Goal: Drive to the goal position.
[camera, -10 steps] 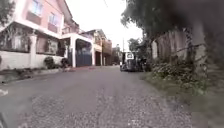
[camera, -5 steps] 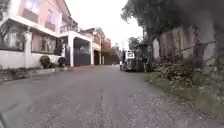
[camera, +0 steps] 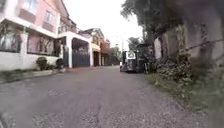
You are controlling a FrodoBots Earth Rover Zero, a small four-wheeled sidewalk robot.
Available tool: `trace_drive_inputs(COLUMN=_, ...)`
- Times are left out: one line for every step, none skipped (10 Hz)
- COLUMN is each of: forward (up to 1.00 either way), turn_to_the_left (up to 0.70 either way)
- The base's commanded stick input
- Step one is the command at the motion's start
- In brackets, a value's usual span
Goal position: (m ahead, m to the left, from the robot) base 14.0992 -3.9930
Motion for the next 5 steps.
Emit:
trace_drive_inputs(forward=0.70, turn_to_the_left=0.00)
trace_drive_inputs(forward=0.70, turn_to_the_left=0.00)
trace_drive_inputs(forward=0.70, turn_to_the_left=0.00)
trace_drive_inputs(forward=0.70, turn_to_the_left=0.00)
trace_drive_inputs(forward=0.70, turn_to_the_left=0.00)
